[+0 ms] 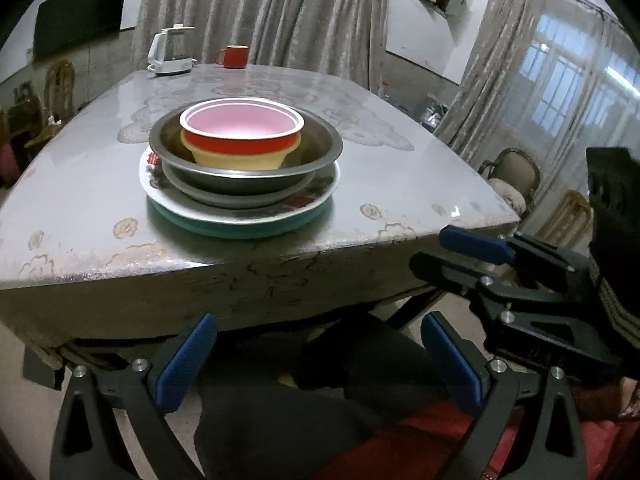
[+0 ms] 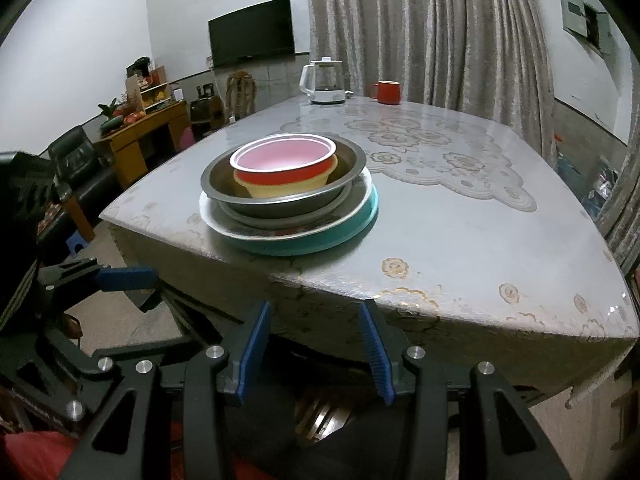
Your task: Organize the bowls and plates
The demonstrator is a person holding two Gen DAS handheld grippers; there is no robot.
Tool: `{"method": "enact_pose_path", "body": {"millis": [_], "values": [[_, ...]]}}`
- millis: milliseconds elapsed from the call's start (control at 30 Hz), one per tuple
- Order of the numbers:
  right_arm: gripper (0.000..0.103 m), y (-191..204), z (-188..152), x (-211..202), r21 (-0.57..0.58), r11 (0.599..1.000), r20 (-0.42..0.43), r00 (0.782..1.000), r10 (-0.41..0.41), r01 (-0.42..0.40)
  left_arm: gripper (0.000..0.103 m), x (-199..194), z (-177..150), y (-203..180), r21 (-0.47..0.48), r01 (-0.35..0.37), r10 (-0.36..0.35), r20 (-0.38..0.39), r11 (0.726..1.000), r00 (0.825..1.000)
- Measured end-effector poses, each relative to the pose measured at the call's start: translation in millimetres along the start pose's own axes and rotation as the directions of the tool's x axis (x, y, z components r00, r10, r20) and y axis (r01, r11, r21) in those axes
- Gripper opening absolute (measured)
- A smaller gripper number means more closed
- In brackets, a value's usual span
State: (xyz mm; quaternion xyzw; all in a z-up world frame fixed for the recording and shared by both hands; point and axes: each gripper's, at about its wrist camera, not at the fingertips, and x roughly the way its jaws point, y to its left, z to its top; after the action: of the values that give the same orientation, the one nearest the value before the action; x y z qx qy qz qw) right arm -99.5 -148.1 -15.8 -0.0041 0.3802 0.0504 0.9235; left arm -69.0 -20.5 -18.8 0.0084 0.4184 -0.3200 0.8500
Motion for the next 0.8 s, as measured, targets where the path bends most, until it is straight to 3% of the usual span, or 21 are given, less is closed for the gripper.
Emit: {"method": "enact_pose_path", "body": {"millis": [200, 467, 800], "values": [[0.046, -2, 2, 0, 0.014, 1.0, -0.002, 1.0, -0.015, 0.015, 0.103, 2, 0, 5, -0.016, 0.016, -0.016, -0.007, 1.0, 1.0], [0.046, 2, 5, 3, 0.004, 1.0, -0.007, 1.0, -0.024, 0.024, 0.103, -2, -1, 9, -0.017, -0.037, 0.038, 0.005, 0.999, 0.999], [0.046, 5, 8, 5, -0.007, 0.999, -0.014, 0.999, -0.036, 0.036, 0.1, 4, 0, 14, -0.021, -0.029, 0.029, -0.012, 0.999, 1.0]]}}
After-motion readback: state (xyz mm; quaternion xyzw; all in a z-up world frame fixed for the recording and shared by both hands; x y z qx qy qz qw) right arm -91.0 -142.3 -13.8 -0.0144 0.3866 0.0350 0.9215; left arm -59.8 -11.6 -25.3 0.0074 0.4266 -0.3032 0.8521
